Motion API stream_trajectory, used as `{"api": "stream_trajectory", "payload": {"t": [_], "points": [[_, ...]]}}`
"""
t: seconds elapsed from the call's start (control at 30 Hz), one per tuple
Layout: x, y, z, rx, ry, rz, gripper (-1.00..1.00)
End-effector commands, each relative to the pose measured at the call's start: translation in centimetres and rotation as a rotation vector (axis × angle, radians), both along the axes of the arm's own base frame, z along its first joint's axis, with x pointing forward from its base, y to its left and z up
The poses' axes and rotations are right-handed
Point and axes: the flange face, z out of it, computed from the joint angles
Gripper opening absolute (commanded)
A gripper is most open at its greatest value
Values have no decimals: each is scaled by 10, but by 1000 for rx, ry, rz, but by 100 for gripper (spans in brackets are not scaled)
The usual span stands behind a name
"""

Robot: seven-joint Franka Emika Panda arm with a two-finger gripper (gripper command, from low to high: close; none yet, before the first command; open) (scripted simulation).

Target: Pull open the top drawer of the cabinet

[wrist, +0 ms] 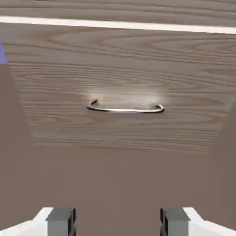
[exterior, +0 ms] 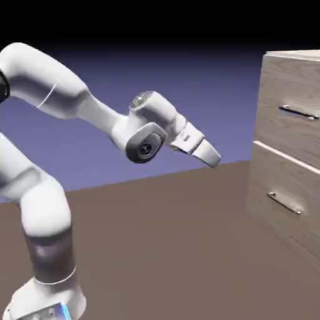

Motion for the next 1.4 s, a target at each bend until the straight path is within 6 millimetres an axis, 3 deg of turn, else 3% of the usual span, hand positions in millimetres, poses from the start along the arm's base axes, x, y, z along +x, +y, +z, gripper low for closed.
{"api": "stream_trajectory", "payload": {"t": [0.0,0.33,0.63,1.0,1.37], "points": [[0,5,9,-50,-17,60,0],[-10,41,94,-586,-209,584,0],[-27,48,157,-1109,-381,920,0],[-35,24,211,-1781,-509,1154,0],[-10,-18,231,-2447,-451,1244,0]]}}
